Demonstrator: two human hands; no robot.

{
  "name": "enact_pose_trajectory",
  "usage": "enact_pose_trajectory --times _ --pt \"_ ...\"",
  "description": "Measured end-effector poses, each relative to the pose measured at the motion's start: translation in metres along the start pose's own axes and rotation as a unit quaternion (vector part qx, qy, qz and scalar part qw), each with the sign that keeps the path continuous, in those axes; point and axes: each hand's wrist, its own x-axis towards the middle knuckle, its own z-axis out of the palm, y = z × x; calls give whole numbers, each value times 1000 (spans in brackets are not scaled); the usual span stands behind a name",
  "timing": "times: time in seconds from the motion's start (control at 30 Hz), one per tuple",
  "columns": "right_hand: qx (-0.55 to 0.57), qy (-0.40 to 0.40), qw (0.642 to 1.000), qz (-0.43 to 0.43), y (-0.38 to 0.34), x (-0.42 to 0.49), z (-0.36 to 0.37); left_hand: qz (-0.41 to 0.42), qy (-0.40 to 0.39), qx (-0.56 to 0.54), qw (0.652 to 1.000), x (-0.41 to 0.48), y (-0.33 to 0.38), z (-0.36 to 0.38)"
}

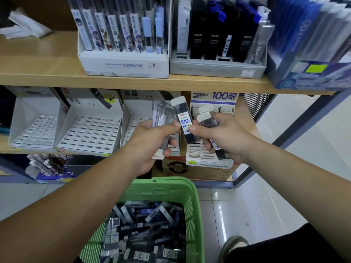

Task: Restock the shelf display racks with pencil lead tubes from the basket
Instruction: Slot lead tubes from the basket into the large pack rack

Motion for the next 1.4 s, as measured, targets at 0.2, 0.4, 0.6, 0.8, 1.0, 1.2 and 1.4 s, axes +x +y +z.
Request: enact_pose_trajectory --times 0.2,0.4,0.6,0.8,1.0,1.2,1.4 --pt "-49 -6 998 -25 1 -1 -4 40 7 67 997 5 0 12" --pt "-48 101 988 -109 -9 3 -17 49 7 123 991 15 -6 24" --pt "-198 134 958 -155 -9 10 -27 -3 53 86 995 25 -7 23" --pt "-280 138 940 -134 13 23 -27 -21 32 93 995 24 -11 20" --pt "-288 137 938 -137 22 29 -25 -27 32 92 995 23 -11 21" --pt "-315 112 933 -134 23 30 -20 -24 30 94 995 23 -11 19" --pt "-394 142 895 -156 24 30 -10 -45 -4 61 997 16 -7 19"
